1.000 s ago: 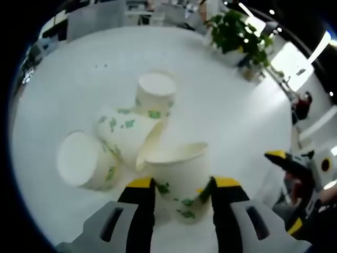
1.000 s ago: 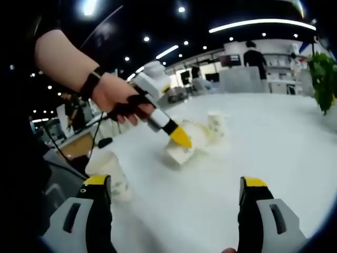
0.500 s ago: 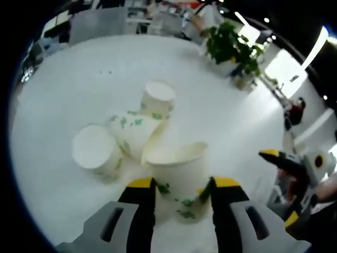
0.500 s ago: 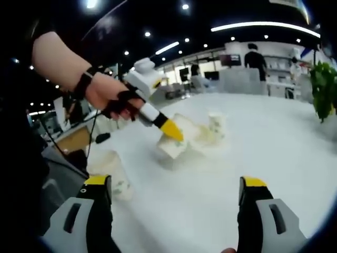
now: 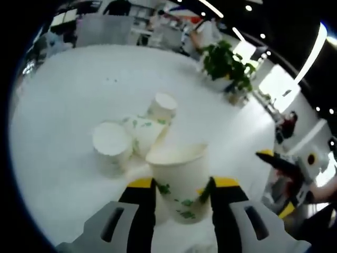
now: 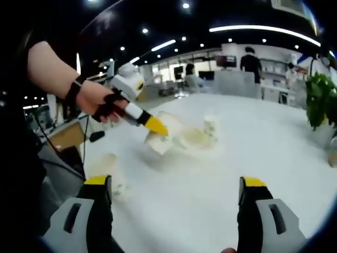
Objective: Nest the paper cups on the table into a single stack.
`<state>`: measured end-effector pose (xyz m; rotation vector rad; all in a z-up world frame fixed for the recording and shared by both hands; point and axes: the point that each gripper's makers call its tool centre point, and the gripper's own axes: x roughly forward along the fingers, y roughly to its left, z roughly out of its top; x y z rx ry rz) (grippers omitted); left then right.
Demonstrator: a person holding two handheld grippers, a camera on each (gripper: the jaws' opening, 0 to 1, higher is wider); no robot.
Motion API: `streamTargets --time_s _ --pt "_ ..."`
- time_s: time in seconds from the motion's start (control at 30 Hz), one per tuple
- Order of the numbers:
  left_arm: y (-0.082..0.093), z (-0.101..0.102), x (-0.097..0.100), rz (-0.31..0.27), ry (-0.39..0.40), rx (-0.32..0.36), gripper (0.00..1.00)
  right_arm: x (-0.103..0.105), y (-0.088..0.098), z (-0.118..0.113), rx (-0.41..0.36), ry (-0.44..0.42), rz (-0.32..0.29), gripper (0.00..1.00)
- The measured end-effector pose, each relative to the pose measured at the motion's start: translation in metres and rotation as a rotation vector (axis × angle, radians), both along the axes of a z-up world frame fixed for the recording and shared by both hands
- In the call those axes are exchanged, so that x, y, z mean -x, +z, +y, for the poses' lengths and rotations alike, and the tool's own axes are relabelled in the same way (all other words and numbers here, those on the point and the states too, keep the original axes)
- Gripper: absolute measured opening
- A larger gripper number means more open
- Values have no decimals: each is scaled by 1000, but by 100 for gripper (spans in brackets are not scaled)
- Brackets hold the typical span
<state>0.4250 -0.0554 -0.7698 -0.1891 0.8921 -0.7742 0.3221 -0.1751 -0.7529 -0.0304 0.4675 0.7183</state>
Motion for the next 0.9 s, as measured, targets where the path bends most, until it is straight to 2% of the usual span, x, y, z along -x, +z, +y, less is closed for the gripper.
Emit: streamTargets --time_s 0.1,0.2,0.4,0.53,0.67,0.7,0.8,0.9 --pt "4 6 3 -14 -8 12 38 2 1 -2 10 -12 2 98" --pt "9 13 6 -29 -5 57 38 4 4 -2 15 -18 1 98" --pt "26 15 15 -84 -30 135 38 8 8 2 30 -24 -2 98" --pt "28 17 21 -102 -58 135 38 10 9 3 31 -34 -2 98" --pt "39 19 23 -133 -61 184 38 11 10 2 31 -43 1 98" --pt "46 20 24 -157 -62 211 38 11 10 2 31 -43 2 98" --pt "51 22 27 -175 -75 215 38 12 10 2 38 -38 2 98" --pt "63 23 25 -212 -70 269 38 14 10 3 48 -27 4 97"
